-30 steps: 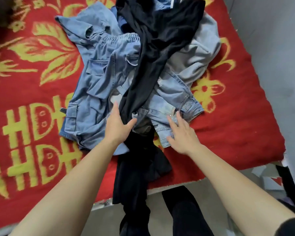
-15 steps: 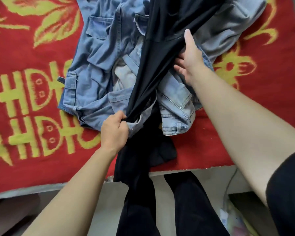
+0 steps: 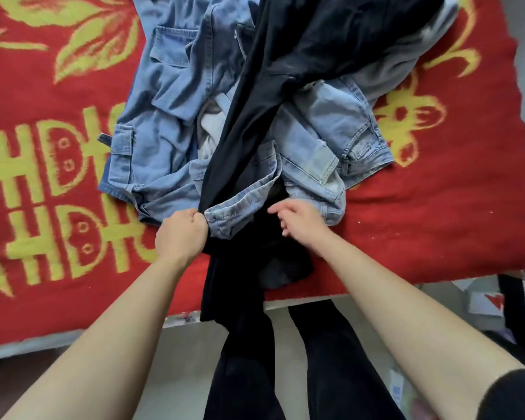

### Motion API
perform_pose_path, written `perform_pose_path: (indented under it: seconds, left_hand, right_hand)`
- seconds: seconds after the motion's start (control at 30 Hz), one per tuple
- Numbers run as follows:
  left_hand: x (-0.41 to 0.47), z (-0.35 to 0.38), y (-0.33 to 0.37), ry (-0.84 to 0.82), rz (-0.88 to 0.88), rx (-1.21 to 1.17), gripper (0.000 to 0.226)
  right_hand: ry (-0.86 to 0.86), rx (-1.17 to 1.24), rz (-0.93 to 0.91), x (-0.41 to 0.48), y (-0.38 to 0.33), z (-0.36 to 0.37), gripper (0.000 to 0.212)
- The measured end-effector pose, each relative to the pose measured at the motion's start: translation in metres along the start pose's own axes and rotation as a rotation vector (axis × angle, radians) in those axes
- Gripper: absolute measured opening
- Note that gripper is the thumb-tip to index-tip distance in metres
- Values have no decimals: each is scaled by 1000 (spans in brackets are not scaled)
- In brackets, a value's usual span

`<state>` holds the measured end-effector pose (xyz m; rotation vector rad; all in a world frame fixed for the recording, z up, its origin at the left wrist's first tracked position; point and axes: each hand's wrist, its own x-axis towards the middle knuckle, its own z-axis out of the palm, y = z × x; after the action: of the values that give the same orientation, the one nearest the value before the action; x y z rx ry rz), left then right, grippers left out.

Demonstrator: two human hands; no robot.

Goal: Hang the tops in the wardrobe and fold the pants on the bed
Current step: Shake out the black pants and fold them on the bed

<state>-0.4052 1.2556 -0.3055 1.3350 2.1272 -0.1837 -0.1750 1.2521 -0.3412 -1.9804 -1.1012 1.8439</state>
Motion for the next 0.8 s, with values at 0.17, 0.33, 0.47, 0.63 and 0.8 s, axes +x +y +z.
perform_pose_path:
  seconds: [0.17, 0.33, 0.47, 0.63, 0.8]
  left_hand:
    - [-9, 12, -5, 45, 39, -40, 29]
    - [-18, 17, -7, 34, 117, 37, 29]
    - [-11, 13, -14, -49, 28, 46, 28]
    - [12, -4, 7, 228, -198, -248, 28]
    - [28, -8, 78, 153, -16, -599, 80]
  right_hand:
    - [336, 558, 12, 66, -83, -56, 23]
    - [277, 723, -14, 112, -145, -82, 68]
    - [387, 585, -103, 96, -136, -64, 34]
    - [-119, -28, -124, 23, -46, -52, 15]
    - [-433, -479, 284, -7, 21, -81, 40]
